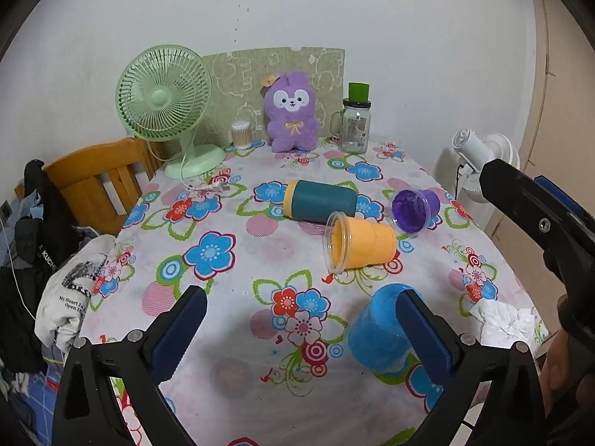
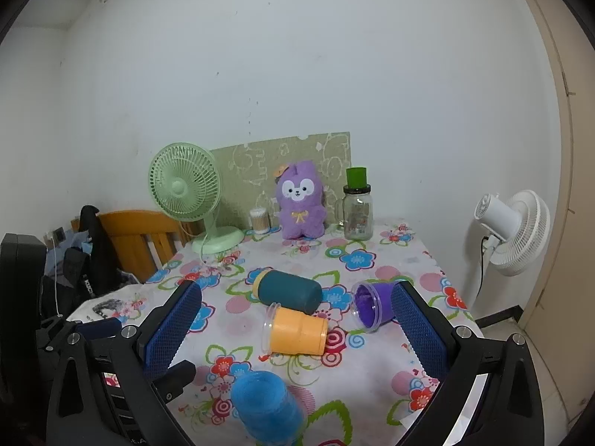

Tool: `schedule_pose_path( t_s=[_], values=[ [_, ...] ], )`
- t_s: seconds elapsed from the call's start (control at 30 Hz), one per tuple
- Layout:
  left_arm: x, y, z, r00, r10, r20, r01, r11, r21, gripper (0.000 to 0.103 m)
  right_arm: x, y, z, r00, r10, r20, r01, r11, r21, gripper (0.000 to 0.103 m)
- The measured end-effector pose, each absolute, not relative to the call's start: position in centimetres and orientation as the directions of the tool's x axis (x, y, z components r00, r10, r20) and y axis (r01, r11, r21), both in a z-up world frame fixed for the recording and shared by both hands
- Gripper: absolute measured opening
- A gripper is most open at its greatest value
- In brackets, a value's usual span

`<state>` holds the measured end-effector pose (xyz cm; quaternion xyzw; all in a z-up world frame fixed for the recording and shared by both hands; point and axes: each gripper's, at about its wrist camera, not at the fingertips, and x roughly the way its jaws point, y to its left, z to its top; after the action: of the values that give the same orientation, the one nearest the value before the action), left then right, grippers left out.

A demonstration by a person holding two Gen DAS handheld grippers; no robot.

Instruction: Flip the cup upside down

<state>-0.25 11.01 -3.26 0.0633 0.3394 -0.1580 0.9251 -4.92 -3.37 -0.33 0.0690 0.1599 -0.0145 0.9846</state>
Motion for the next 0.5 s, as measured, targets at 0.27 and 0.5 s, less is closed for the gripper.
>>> schedule_pose_path(
  t_s=[0.27, 0.5],
  values=[
    [0.00, 11.12, -3.54, 0.712, -0.252, -0.656, 0.334, 0.943, 0.000, 0.102, -4.78, -3.39, -0.49, 0.946, -0.007, -0.325, 0.052, 0.990, 0.130, 0.103],
    [0.17, 11.10, -3.61, 0.717, -0.249, -0.651, 0.328, 0.945, 0.001, 0.103, -4.63, -3.19, -0.78, 0.943, 0.000, -0.332, 0.045, 0.991, 0.125, 0.103]
  ],
)
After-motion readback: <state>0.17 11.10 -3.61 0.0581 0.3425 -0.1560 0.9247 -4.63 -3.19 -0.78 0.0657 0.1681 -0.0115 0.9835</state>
